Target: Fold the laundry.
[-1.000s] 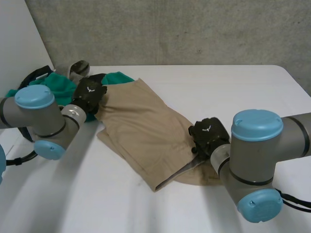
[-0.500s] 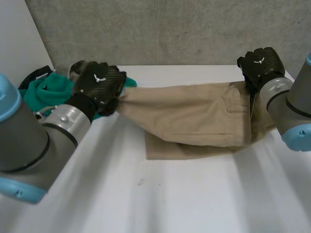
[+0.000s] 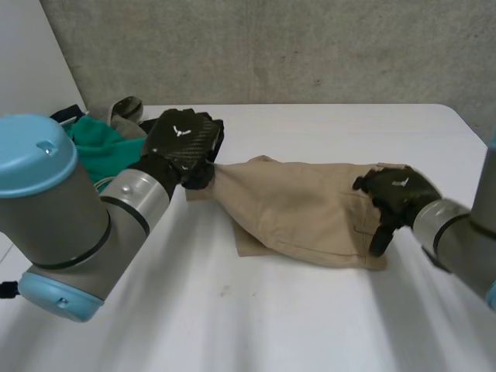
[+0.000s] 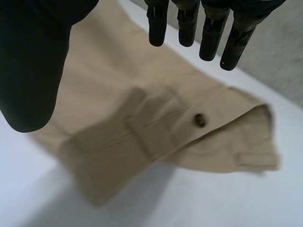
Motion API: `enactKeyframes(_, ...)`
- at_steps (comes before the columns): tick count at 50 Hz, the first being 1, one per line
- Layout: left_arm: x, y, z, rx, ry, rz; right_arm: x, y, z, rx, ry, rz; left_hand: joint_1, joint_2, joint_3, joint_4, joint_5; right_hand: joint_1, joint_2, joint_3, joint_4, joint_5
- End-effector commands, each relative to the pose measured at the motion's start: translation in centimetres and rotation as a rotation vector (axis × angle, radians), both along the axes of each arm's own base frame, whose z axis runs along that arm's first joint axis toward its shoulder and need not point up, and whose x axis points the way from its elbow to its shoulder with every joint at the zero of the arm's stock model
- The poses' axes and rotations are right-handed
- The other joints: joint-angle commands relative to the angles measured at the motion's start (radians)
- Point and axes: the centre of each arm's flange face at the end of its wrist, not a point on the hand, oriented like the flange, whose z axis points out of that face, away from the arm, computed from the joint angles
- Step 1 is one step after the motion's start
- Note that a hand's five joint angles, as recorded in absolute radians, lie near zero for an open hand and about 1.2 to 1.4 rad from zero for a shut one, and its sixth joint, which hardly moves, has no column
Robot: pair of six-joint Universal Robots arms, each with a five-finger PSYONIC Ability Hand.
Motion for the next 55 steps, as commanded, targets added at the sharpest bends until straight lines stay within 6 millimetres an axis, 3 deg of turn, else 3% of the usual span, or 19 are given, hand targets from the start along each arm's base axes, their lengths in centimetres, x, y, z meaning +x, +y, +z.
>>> enactKeyframes(1, 0.0, 0.0, 2.4, 0.073, 0.103, 0.013, 1.5, 0.6, -5.0, 0.081, -0.155, -0.034, 0.267, 0.203, 0.213, 0.196, 0.251, -0.023, -0.040, -0.034, -0.054, -0.061)
enactKeyframes(6, 0.2, 0.0, 3.5, 0.082, 0.143, 0.017, 2.8, 1.7, -7.0, 0.122, -0.158, 0.000, 0.267, 0.203, 0.213, 0.196, 0.251, -0.023, -0.040, -0.034, -0.054, -0.061)
enactKeyframes(10, 0.2, 0.0, 4.0, 0.089, 0.171, 0.016, 3.1, 1.4, -8.6, 0.104, -0.138, -0.029, 0.267, 0.203, 0.213, 0.196, 0.251, -0.023, -0.040, -0.034, -0.054, -0.061)
enactKeyframes(14, 0.4, 0.2, 4.4, 0.098, 0.200, 0.018, 3.1, 0.2, -9.1, 0.007, -0.118, -0.098, 0.267, 0.203, 0.213, 0.196, 0.251, 0.397, 0.380, 0.386, 0.365, 0.359)
enactKeyframes(15, 0.4, 0.2, 4.5, 0.098, 0.203, 0.018, 3.0, -0.4, -8.8, -0.032, -0.114, -0.126, 0.267, 0.203, 0.213, 0.196, 0.251, 0.689, 0.672, 0.678, 0.657, 0.651)
enactKeyframes(19, 0.6, 0.5, 4.5, 0.106, 0.203, 0.017, 2.7, -1.1, -7.8, -0.083, -0.095, -0.142, 0.267, 0.203, 0.213, 0.196, 0.251, 1.198, 1.181, 1.187, 1.167, 1.160)
enactKeyframes(22, 0.9, 0.6, 4.1, 0.121, 0.185, 0.023, 2.7, -1.0, -6.8, -0.116, -0.065, -0.110, 0.267, 0.203, 0.213, 0.196, 0.251, 1.199, 1.182, 1.187, 1.167, 1.161)
enactKeyframes(27, 1.4, 1.1, 2.5, 0.184, 0.136, 0.037, 2.4, 0.4, -1.3, -0.226, 0.056, 0.015, 0.267, 0.203, 0.213, 0.196, 0.251, 1.199, 1.182, 1.187, 1.167, 1.161)
enactKeyframes(32, 2.0, 1.9, -0.6, 0.246, -0.015, 0.040, 0.6, 1.1, 0.5, -0.162, 0.202, 0.077, 0.267, 0.203, 0.213, 0.196, 0.251, 1.199, 1.182, 1.187, 1.167, 1.161)
enactKeyframes(36, 2.0, 1.8, -3.9, 0.280, -0.142, 0.035, 0.2, 1.7, 1.1, -0.083, 0.255, 0.123, 0.267, 0.203, 0.213, 0.196, 0.251, 1.199, 1.182, 1.187, 1.167, 1.161)
enactKeyframes(40, 1.7, 1.4, -5.7, 0.295, -0.197, 0.025, 0.2, 1.8, 1.4, -0.058, 0.256, 0.136, 0.267, 0.203, 0.213, 0.196, 0.251, 1.199, 1.182, 1.187, 1.167, 1.161)
enactKeyframes(44, 0.9, 0.2, -8.1, 0.308, -0.208, 0.023, 0.6, 1.5, 0.6, -0.039, 0.272, 0.152, 0.267, 0.203, 0.213, 0.196, 0.251, 1.199, 1.182, 1.187, 1.167, 1.161)
enactKeyframes(51, -0.1, -1.6, -9.6, 0.280, -0.192, 0.026, 1.2, -0.3, -1.4, 0.000, 0.272, 0.146, 0.267, 0.203, 0.213, 0.196, 0.251, 1.199, 1.182, 1.187, 1.167, 1.161)
enactKeyframes(52, -0.1, -1.5, -9.6, 0.281, -0.191, 0.024, 1.2, -0.4, -1.5, -0.001, 0.270, 0.145, -0.081, -0.146, -0.136, -0.152, -0.098, 1.199, 1.182, 1.187, 1.167, 1.161)
enactKeyframes(54, -0.3, -1.1, -9.8, 0.286, -0.200, 0.015, 1.3, -0.7, -1.6, -0.012, 0.252, 0.131, -0.400, -0.465, -0.455, -0.471, -0.417, 1.199, 1.182, 1.187, 1.167, 1.161)
enactKeyframes(55, -0.3, -1.0, -9.8, 0.286, -0.202, 0.013, 1.3, -0.8, -1.7, -0.013, 0.243, 0.126, -0.454, -0.519, -0.509, -0.525, -0.471, 1.199, 1.182, 1.187, 1.167, 1.161)
